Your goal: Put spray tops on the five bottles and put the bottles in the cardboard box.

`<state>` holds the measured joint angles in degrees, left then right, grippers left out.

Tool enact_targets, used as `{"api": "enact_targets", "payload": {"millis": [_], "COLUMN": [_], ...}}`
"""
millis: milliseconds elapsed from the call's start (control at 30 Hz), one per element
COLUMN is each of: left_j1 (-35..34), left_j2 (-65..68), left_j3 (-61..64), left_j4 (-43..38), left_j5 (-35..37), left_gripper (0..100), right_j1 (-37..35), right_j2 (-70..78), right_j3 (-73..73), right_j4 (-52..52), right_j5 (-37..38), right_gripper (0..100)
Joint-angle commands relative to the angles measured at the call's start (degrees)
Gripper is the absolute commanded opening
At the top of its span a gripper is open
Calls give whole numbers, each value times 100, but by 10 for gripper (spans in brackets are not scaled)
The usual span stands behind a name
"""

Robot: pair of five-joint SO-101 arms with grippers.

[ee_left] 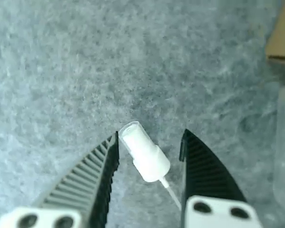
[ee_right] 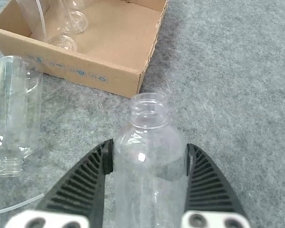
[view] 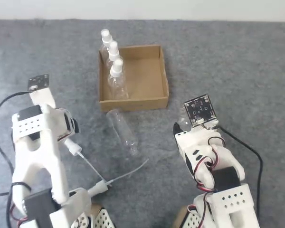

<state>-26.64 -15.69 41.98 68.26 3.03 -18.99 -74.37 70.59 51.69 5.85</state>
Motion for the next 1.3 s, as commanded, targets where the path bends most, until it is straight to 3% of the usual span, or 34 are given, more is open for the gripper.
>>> {"api": "enact_targets", "payload": {"millis": [0,233,467,667,900,1267], "left_j1": [-176,-545,-589,-396,-264,-18], "left_j2": [-53,-44,-97,-70,-53,-53], "left_j3": [119,549,1411,1446,1446,1534], "left_j4": [0,-202,-1556,-1530,-1538,-1495], "left_j5": [484,501,527,527,501,527], "left_gripper": [199,199,198,184,35,31], "right_j1": [13,13,13,13,13,13], "right_j2": [-92,-92,-92,-92,-92,-92], "right_j3": [-53,-53,-53,-53,-53,-53], "right_j4": [-119,-119,-119,-119,-119,-119], "right_j5": [123,123,123,123,123,123], "right_gripper": [101,101,101,101,101,101]}}
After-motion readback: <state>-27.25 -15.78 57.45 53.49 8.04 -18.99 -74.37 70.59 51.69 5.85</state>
